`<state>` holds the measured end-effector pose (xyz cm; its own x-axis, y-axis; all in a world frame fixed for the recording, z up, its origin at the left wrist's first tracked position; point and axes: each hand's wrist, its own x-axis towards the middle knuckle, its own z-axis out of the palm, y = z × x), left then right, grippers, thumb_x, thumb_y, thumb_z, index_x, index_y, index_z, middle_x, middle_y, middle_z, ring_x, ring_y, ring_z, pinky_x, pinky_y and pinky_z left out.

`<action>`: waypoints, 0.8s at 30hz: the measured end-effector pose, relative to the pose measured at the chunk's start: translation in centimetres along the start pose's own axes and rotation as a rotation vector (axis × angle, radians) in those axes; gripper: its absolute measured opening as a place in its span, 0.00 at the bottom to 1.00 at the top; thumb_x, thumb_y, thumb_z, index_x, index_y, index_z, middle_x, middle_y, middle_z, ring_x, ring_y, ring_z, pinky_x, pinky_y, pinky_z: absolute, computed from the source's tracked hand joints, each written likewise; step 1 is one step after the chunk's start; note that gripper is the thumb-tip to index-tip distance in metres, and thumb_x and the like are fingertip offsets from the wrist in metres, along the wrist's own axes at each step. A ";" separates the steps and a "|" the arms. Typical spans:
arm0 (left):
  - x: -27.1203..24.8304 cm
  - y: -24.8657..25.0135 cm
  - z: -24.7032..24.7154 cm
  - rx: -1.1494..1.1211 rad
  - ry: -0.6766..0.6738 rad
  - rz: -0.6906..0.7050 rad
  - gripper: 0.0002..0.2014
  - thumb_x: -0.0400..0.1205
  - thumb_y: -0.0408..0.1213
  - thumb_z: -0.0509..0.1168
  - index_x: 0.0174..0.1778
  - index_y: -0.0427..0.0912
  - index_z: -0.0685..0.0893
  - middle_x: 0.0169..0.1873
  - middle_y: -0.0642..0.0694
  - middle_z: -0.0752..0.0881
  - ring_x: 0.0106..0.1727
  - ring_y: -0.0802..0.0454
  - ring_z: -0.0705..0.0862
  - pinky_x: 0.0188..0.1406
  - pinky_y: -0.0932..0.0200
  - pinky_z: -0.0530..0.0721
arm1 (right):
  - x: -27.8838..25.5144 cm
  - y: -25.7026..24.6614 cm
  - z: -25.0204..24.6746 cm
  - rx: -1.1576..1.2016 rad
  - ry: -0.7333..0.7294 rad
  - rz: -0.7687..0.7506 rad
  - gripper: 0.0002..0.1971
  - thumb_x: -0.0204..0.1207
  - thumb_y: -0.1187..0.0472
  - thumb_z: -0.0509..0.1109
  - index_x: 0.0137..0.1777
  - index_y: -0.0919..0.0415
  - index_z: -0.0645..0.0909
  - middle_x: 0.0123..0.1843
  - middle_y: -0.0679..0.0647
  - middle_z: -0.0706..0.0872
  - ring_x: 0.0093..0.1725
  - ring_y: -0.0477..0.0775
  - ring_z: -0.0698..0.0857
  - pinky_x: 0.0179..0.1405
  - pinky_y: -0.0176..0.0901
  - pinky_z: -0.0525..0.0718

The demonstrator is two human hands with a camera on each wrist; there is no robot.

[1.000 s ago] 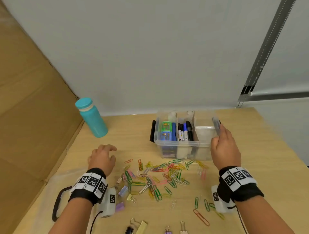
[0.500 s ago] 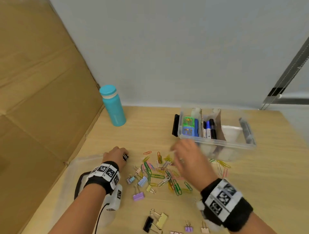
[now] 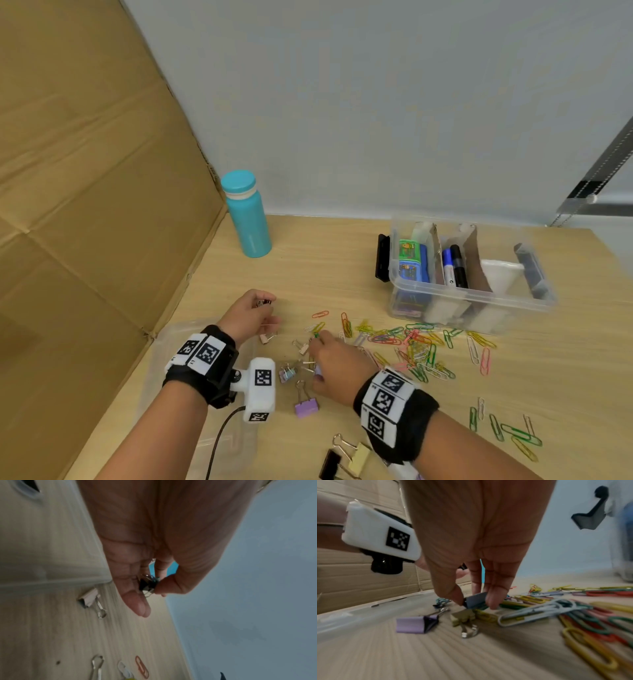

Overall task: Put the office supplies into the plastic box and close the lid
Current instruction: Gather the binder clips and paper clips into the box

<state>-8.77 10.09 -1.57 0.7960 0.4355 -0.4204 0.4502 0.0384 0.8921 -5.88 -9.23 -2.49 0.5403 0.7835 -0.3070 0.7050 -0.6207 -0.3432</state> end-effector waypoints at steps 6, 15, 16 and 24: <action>-0.4 0.2 -0.8 0.423 -0.009 0.130 0.08 0.83 0.27 0.56 0.44 0.43 0.77 0.32 0.47 0.74 0.30 0.54 0.73 0.29 0.63 0.72 | -0.6 3.2 -1.3 0.989 0.064 0.195 0.09 0.82 0.60 0.60 0.58 0.54 0.78 0.50 0.56 0.82 0.44 0.53 0.84 0.47 0.39 0.85; -0.5 0.2 -0.5 1.056 0.020 0.045 0.16 0.77 0.43 0.70 0.60 0.45 0.79 0.57 0.46 0.73 0.53 0.49 0.77 0.53 0.61 0.75 | 1.5 2.4 -1.7 1.112 0.002 0.199 0.06 0.80 0.58 0.65 0.44 0.59 0.77 0.38 0.55 0.81 0.33 0.50 0.81 0.36 0.41 0.82; -0.4 0.1 -0.5 1.112 0.020 0.031 0.18 0.77 0.44 0.71 0.61 0.44 0.80 0.60 0.45 0.73 0.56 0.48 0.79 0.55 0.60 0.76 | 2.0 1.8 -1.6 0.810 0.013 0.183 0.06 0.79 0.53 0.68 0.46 0.56 0.77 0.41 0.53 0.83 0.35 0.48 0.81 0.35 0.39 0.81; 0.0 -0.7 -0.1 1.298 0.026 -0.025 0.16 0.77 0.42 0.70 0.59 0.41 0.81 0.61 0.42 0.74 0.58 0.42 0.82 0.60 0.54 0.81 | 4.8 -1.5 0.0 -0.009 0.022 0.099 0.14 0.80 0.64 0.60 0.65 0.66 0.71 0.57 0.63 0.83 0.53 0.64 0.84 0.39 0.47 0.74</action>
<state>-9.12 10.17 -2.19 0.7803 0.4651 -0.4181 0.5371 -0.8409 0.0671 -4.41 -4.54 -3.46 0.6174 0.7188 -0.3197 0.6517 -0.6950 -0.3038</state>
